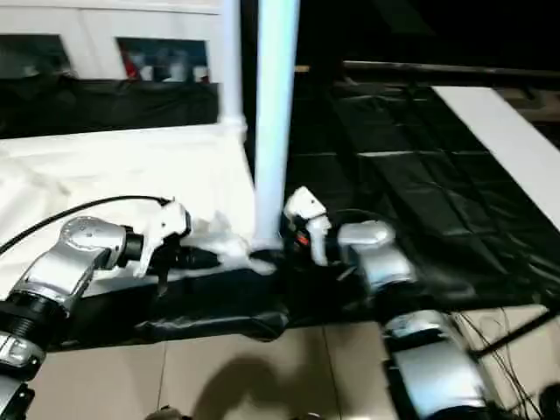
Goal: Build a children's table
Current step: Rotate leg to tighten
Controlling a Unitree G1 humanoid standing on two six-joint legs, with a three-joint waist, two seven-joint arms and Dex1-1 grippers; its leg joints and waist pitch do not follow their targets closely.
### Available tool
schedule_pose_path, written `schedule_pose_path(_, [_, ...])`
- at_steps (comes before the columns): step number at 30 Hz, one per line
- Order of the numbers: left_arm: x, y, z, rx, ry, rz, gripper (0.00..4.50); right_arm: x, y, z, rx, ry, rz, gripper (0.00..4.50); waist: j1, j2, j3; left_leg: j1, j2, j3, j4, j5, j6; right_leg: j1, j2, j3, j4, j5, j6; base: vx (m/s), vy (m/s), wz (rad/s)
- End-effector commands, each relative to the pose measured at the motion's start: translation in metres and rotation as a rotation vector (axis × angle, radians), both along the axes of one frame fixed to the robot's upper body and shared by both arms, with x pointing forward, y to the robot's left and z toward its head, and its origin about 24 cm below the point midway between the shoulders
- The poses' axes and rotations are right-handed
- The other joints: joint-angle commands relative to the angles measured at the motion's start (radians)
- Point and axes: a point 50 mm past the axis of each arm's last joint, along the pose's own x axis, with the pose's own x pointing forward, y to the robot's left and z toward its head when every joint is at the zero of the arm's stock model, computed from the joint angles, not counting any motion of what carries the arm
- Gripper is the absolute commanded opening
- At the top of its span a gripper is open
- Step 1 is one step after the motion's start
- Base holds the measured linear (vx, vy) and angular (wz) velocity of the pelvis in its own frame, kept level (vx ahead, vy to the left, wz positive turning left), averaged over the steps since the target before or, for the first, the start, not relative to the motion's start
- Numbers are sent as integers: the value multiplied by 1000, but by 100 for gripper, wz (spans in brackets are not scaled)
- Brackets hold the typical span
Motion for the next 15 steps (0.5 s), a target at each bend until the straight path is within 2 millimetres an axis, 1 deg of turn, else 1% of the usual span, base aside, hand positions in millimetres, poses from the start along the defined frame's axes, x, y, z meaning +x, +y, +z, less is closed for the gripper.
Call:
schedule_pose_path(1, [3, -11, -6, 4, 7, 27, 0, 8, -13, -9, -23, 44, -244, 275, -5, 9, -71, 3, -9, 12, -70, -172, -6, 57, -51, 42, -74, -189, -223, 0, 0, 0])
schedule_pose_path(2, [3, -11, -6, 4, 7, 27, 0, 8, -13, -9, -23, 44, -244, 275, -6, 7, -72, 2, -7, 9, -72, -181, -10, 60, -53, 42, -77, -219, -207, 0, 0, 0])
schedule_pose_path(3, [16, -24, -7, -4, -28, 165, 0, 12, -5, -16, -29, 77, -404, 274, -6, 6, -72, 1, -7, 10, -71, -180, -10, 60, -53, 43, -77, -219, -206, 0, 0, 0])
schedule_pose_path(4, [18, -26, -7, -10, -28, 196, 0, 13, -3, -17, -31, 84, -435, 274, -9, 8, -65, 6, -9, 13, -73, -202, -20, 49, -49, 43, -85, -267, -194, 0, 0, 0])
schedule_pose_path(5, [24, -35, -7, -29, -28, 274, 0, 14, 1, -20, -40, 105, -519, 274, -8, 8, -69, 11, -8, 12, -71, -213, -29, 52, -52, 44, -87, -297, -190, 0, 0, 0])
schedule_pose_path(6, [27, -40, -7, -40, -24, 319, 0, 15, 3, -22, -47, 118, -567, 274, -4, 8, -71, 11, -10, 11, -71, -201, -29, 52, -55, 43, -87, -285, -190, 0, 0, 0])
schedule_pose_path(7, [28, -41, -7, -40, -24, 322, 0, 15, 3, -22, -47, 119, -571, 274, -4, 7, -71, 9, -9, 11, -72, -190, -24, 52, -51, 43, -85, -256, -191, 0, 0, 0])
schedule_pose_path(8, [30, -47, -7, -48, -18, 353, 0, 16, 8, -23, -45, 130, -611, 274, -2, 8, -73, 4, -9, 10, -71, -186, -17, 56, -52, 42, -83, -233, -191, 0, 0, 0])
schedule_pose_path(9, [30, -48, -7, -49, -17, 356, 0, 16, 9, -23, -45, 131, -614, 274, -3, 7, -71, 2, -11, 11, -71, -185, -14, 54, -50, 43, -84, -229, -190, 0, 0, 0])
schedule_pose_path(10, [32, -54, -7, -52, -15, 378, 0, 17, 17, -22, -37, 142, -634, 274, -3, 6, -72, 2, -11, 10, -72, -191, -10, 56, -51, 41, -84, -235, -186, 0, 0, 0])
schedule_pose_path(12, [32, -54, -7, -52, -15, 378, 0, 17, 17, -22, -37, 142, -634, 274, 0, 7, -74, 3, -12, 10, -70, -186, -7, 55, -52, 41, -85, -231, -186, 0, 0, 0])
schedule_pose_path(13, [33, -59, -8, -46, -12, 382, 0, 18, 24, -20, -32, 139, -631, 274, 1, 6, -74, -1, -13, 10, -70, -166, 1, 58, -51, 42, -81, -196, -191, 0, 0, 0])
schedule_pose_path(15, [33, -59, -10, -27, 2, 374, 0, 19, 35, -15, -9, 118, -585, 274, 2, 7, -74, -3, -13, 10, -70, -160, 4, 59, -52, 41, -80, -180, -194, 0, 0, 0])
